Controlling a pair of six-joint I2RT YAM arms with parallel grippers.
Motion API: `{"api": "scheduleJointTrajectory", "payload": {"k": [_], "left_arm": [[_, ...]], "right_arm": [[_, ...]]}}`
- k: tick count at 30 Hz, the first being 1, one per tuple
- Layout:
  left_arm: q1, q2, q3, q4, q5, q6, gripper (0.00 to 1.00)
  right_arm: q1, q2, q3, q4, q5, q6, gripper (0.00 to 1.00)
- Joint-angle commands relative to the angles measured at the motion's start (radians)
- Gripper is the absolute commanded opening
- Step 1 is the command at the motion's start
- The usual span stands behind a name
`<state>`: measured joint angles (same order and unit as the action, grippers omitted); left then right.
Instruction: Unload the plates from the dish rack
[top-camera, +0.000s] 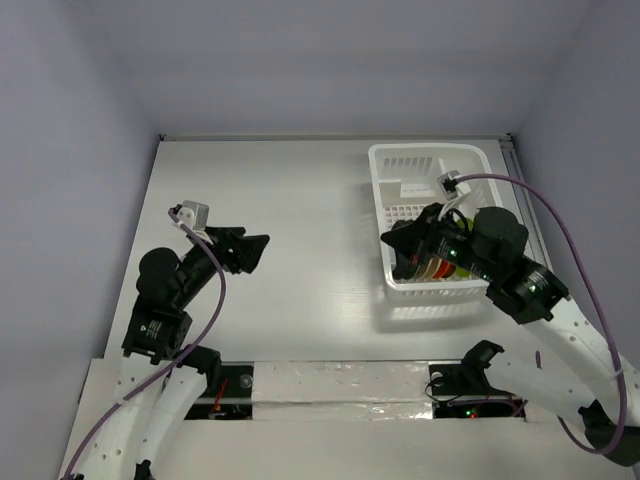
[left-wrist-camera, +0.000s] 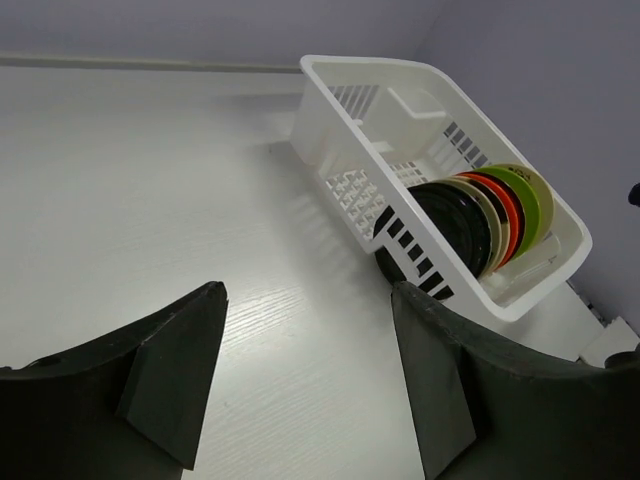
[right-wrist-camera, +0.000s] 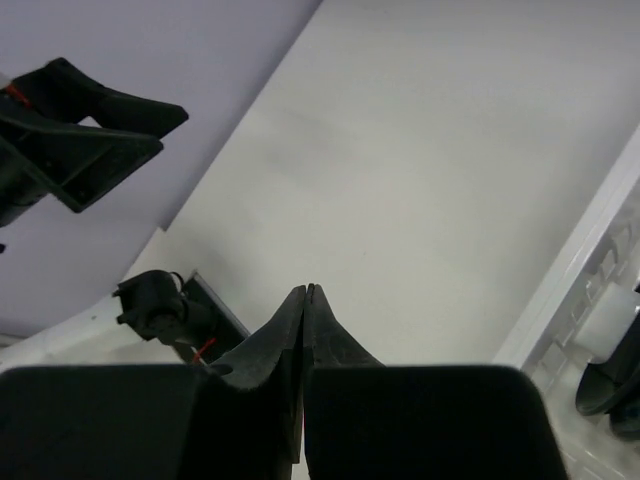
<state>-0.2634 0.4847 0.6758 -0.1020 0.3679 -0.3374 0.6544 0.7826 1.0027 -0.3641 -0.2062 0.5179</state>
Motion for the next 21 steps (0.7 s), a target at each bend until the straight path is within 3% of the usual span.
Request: {"api": "scheduleJointTrajectory", "payload": {"k": [1,5,9,10,12,17,21], "left_arm": [[0.012,0.026,0.039,0.028,0.026,0.012,0.65],[0.012,0.019,0.034,0.024,0.011,0.014,0.65],[0.012,0.012,0.036,0.039,0.040,0.008,0.56],[0.012,0.009,0.030,0.047,0.051,0.003,0.50],[0.012,0.000,0.030,0.053,0.055,0.001,0.41],[0.012,0.003,0.036,0.025,-0.004,0.001,0.00],[0.012,0.003,0.039,0.009,-0.052,0.005,0.00]], "right_arm": [[0.043,0.035,0.063,-0.061,0.154,-0.058,0.00],[0.082,0.102,0.076,-0.116,0.249,-0.076,0.01],[0.096,0.124,0.094,-0.145,0.332,-0.078,0.11],[0.096,0.138,0.097,-0.160,0.362,-0.076,0.19],[0.096,0.161,0.114,-0.191,0.401,-0.081,0.26],[0.096,0.253,0.134,-0.242,0.504,-0.068,0.29],[0.096,0.309,0.146,-0.256,0.540,-0.058,0.31]]}}
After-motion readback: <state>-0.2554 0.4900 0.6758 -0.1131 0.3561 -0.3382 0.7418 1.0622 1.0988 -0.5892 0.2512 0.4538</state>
